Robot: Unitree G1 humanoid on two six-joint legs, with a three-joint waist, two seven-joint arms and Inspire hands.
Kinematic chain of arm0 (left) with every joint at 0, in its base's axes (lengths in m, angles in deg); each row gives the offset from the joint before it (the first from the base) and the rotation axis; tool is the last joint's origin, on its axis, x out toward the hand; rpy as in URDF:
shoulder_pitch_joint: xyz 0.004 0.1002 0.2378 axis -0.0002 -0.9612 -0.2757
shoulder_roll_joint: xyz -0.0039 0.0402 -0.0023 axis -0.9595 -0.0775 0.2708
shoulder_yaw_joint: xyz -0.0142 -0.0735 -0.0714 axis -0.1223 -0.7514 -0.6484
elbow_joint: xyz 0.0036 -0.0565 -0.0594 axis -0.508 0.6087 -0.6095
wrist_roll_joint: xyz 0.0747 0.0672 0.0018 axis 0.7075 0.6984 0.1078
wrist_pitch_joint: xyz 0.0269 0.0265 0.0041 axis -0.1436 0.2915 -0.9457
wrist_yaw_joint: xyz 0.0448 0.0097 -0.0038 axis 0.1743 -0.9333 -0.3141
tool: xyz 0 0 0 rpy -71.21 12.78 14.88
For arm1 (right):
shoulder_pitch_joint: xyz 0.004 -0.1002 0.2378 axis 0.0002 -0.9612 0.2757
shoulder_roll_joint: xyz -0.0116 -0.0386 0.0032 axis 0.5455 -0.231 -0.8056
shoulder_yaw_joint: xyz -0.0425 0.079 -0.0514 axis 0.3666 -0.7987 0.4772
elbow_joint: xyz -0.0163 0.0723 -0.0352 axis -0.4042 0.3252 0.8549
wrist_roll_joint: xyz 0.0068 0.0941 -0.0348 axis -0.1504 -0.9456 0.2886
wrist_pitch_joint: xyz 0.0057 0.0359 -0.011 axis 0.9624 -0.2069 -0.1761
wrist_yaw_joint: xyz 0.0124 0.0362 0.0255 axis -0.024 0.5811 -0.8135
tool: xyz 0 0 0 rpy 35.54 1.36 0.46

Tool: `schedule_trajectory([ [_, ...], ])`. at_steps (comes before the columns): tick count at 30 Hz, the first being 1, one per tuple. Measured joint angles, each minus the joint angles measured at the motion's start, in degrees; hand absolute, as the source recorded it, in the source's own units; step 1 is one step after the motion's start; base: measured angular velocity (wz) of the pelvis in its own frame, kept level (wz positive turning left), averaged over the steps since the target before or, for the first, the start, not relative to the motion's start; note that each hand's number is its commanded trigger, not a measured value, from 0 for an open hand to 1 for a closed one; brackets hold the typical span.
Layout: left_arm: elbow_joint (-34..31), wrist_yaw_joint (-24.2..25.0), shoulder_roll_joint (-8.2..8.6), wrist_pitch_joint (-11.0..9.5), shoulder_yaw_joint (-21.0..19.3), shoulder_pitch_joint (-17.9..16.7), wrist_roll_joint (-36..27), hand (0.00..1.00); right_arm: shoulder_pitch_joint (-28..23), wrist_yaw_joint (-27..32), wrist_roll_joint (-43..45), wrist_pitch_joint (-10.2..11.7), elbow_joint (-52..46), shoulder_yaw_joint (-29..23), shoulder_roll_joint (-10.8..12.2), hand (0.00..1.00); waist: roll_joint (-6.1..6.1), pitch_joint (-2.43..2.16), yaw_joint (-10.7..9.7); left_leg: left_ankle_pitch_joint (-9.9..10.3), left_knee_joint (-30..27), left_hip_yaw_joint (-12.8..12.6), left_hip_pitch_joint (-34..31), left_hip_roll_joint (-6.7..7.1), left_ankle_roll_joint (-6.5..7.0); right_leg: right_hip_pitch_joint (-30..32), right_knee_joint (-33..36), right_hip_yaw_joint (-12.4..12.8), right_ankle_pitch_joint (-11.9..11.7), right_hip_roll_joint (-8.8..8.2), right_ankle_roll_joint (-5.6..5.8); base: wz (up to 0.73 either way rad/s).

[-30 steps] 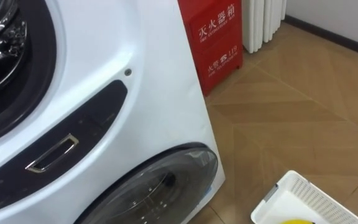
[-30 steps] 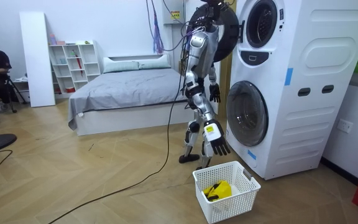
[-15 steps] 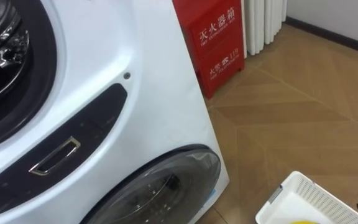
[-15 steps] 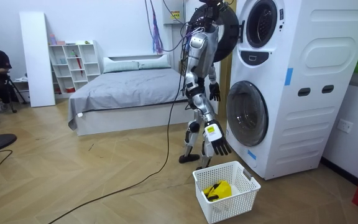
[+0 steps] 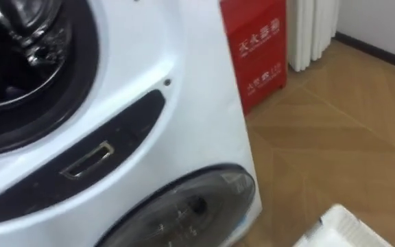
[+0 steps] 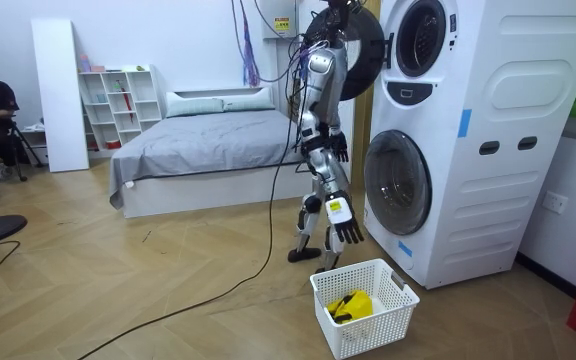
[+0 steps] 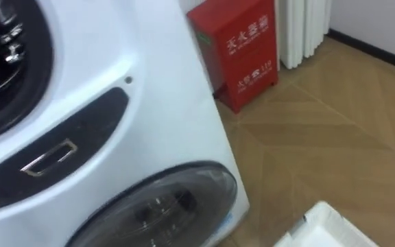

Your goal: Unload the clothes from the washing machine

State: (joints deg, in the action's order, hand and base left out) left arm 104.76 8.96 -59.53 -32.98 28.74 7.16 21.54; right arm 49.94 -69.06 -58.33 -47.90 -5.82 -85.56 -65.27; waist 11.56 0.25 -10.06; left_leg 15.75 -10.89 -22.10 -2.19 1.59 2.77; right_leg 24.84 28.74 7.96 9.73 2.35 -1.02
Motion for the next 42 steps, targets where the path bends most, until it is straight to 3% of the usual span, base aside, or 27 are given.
schedule_trajectory([
  [1,-0.1,-0.03,0.0,0.13,-0.19,-0.16,0.02,0.0,0.13,-1.53,-1.25,-0.49,0.9,0.82,0.59,0.0,-1.14,-0.19,0.14,-0.24,0.01,1.27,0.29,-0.08,-0.06,-0.92,-0.5,-0.85,-0.12,-0.42,-0.3,0.53],
  [5,-1.16,-0.05,0.15,0.88,-0.27,-1.62,-0.05,0.0,1.2,-4.56,-3.95,-1.85,3.8,2.22,1.45,0.0,-2.94,-0.04,2.34,-0.62,1.23,4.26,3.03,-1.47,-0.42,-6.48,-5.36,-4.49,-1.54,-0.25,-0.87,0.41],
  [9,-2.52,-0.07,0.25,1.33,-4.1,-3.09,0.99,0.0,1.35,-7.08,-5.13,-2.28,5.11,2.62,2.72,0.0,-5.67,-0.04,4.34,-0.69,1.47,7.49,4.79,-2.1,-0.55,-10.59,-9.04,-7.96,-1.94,-0.32,-1.08,0.42],
  [13,-0.51,-0.99,0.37,1.04,-7.65,-2.15,1.14,0.0,1.83,-7.85,-6.14,-2.26,9.47,3.06,4.77,0.0,-8.22,0.03,6.2,-0.73,1.49,8.83,6.12,-3.28,-0.63,-14.5,-12.6,-10.29,-2.46,-0.25,-1.15,0.3],
  [16,0.7,-2.83,0.27,0.99,-8.36,-1.78,1.09,0.0,1.68,-8.08,-9.16,-2.26,12.85,5.49,5.45,0.0,-9.44,0.11,7.25,-0.73,1.52,10.08,7.83,-3.85,-0.65,-18.17,-15.4,-11.68,-2.73,-0.14,-1.03,0.29],
  [19,1.4,-3.16,0.81,1.44,-11.29,-1.66,1.77,0.0,1.83,-8.37,-10.08,-3.13,16.74,5.75,6.18,0.0,-9.74,0.27,8.9,-0.73,1.58,10.44,9.09,-3.96,-0.65,-20.2,-16.4,-12.56,-2.82,-0.18,-0.94,0.15],
  [22,1.37,-3.56,1.39,2.38,-14.66,-2.02,4.38,0.0,1.65,-8.89,-9.73,-3.9,17.76,5.68,7.11,0.0,-10.21,0.6,9.05,-0.73,1.68,11.64,9.77,-3.99,-0.65,-21.64,-17.45,-13.12,-2.83,-0.15,-0.92,0.11],
  [29,1.19,-4.95,1.9,3.3,-14.99,-2.56,8.91,0.0,1.16,-8.83,-9.75,-4.82,17.78,6.78,8.14,0.0,-11.5,0.15,9.65,-0.72,1.81,11.78,11.28,-4.13,-0.65,-24.28,-19.1,-13.34,-2.88,0.04,-0.86,0.03],
  [38,1.15,-6.95,2.67,3.48,-16.09,-2.24,11.1,0.0,1.4,-9.07,-9.48,-4.81,18.35,8.93,8.44,0.0,-11.99,0.17,10.38,-0.64,1.8,11.9,12.74,-4.33,-0.8,-26.07,-19.16,-14.04,-2.88,0.34,-0.87,0.05],
  [42,0.95,-7.57,2.73,3.5,-16.1,-1.99,11.11,0.0,1.41,-9.63,-9.49,-5.52,17.96,8.85,8.46,0.0,-11.95,0.17,10.37,0.34,1.06,11.84,12.05,-5.21,-2.26,-25.76,-18.81,-14.67,-2.66,1.0,-1.35,0.11],
])
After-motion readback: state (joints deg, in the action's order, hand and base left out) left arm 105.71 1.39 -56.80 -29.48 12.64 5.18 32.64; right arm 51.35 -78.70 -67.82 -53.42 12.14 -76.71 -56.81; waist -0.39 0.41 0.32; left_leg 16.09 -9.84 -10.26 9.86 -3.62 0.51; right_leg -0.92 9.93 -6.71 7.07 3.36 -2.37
